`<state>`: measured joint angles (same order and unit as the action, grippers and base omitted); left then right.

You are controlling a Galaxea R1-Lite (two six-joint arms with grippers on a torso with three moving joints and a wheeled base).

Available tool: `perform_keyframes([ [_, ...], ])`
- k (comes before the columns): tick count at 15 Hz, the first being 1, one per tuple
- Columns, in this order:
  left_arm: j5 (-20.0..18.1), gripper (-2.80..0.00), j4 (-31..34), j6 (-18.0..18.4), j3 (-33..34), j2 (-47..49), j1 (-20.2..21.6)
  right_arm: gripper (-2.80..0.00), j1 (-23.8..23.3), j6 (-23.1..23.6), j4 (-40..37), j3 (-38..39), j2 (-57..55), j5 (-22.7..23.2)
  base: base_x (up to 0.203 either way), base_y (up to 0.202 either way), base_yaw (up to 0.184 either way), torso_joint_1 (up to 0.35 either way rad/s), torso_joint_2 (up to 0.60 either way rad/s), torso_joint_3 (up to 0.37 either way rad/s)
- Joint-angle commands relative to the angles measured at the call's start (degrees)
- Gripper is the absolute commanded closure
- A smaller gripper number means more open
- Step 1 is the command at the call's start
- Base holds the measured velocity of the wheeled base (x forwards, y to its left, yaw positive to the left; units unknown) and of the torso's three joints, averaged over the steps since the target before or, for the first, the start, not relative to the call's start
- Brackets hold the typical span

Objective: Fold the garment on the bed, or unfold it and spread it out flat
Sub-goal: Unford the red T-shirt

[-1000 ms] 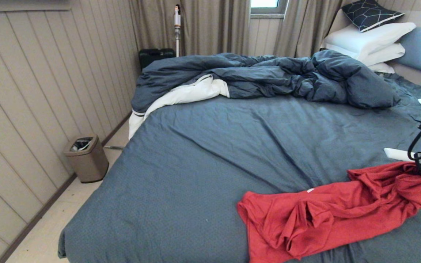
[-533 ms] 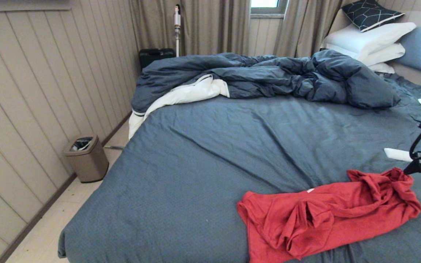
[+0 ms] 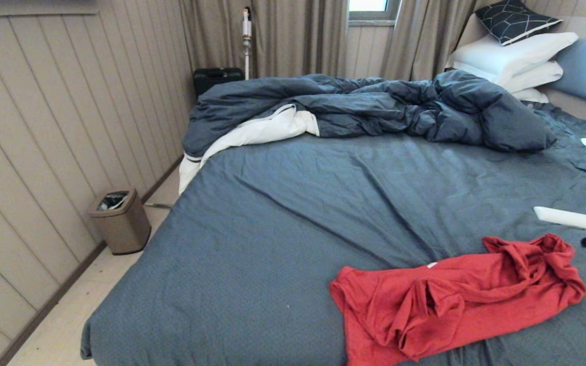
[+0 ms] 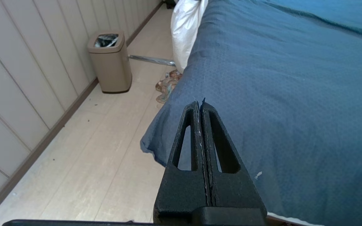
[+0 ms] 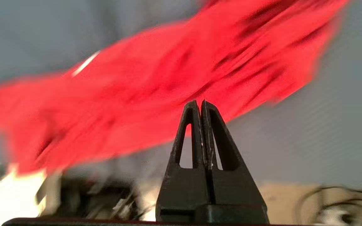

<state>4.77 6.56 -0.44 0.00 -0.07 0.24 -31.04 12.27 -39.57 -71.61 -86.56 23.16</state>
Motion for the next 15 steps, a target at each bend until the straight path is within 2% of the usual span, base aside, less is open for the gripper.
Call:
perform_keyframes([
  [1, 0.1, 0.00, 0.0, 0.0, 0.0, 0.1, 0.0, 0.00, 1.5, 0.1, -0.5, 5.3, 7.9, 1.7, 0.000, 0.000, 0.000, 0.000, 0.00, 0.000],
  [3, 0.7, 0.00, -0.2, -0.1, 0.0, 0.1, 0.0, 0.00, 3.4, 0.1, -0.3, 10.0, 10.2, 2.7, 0.000, 0.000, 0.000, 0.000, 0.00, 0.000],
  [4, 0.8, 0.00, -0.1, -2.1, 0.0, 0.1, 0.0, 0.00, 4.2, 0.1, -0.3, 11.7, 10.8, 2.9, 0.000, 0.000, 0.000, 0.000, 0.00, 0.000],
  [5, 0.2, 0.00, 0.0, -6.0, 0.0, 0.1, 0.0, 0.00, 5.1, 0.1, -0.2, 13.2, 11.2, 3.2, 0.000, 0.000, 0.000, 0.000, 0.00, 0.000],
  [6, -1.4, 0.00, 0.1, -7.2, 0.0, 0.1, -0.7, 0.00, 6.0, 0.0, -0.2, 14.1, 11.5, 3.7, 0.000, 0.000, 0.000, 0.000, 0.00, 0.000],
  [8, -3.1, 0.00, 0.1, -7.4, -0.1, 2.7, -1.2, 0.00, 7.5, -0.3, -0.2, 15.5, 11.9, 4.1, 0.000, 0.000, 0.000, 0.000, 0.00, 0.000],
  [10, -5.8, 0.00, -0.3, -8.2, -1.6, 12.8, -1.4, 0.00, 8.6, -0.6, 0.4, 16.3, 12.8, 4.7, 0.000, 0.000, 0.000, 0.000, 0.00, 0.000],
  [12, -10.4, 0.00, -1.1, -9.2, -4.5, 28.9, -2.5, 0.00, 8.6, -0.8, 0.4, 16.3, 13.2, 7.3, 0.000, 0.000, 0.000, 0.000, 0.00, 0.000],
  [14, -13.7, 0.00, -1.7, -10.3, -9.0, 44.5, -6.5, 0.00, 8.5, -0.8, 0.5, 16.2, 12.6, 8.0, 0.000, 0.000, 0.000, 0.000, 0.00, 0.000],
  [15, -14.3, 0.00, -2.0, -11.3, -11.8, 51.6, -10.1, 0.00, 8.5, -0.8, 1.2, 16.2, 12.2, 8.0, 0.000, 0.000, 0.000, 0.000, 0.00, 0.000],
])
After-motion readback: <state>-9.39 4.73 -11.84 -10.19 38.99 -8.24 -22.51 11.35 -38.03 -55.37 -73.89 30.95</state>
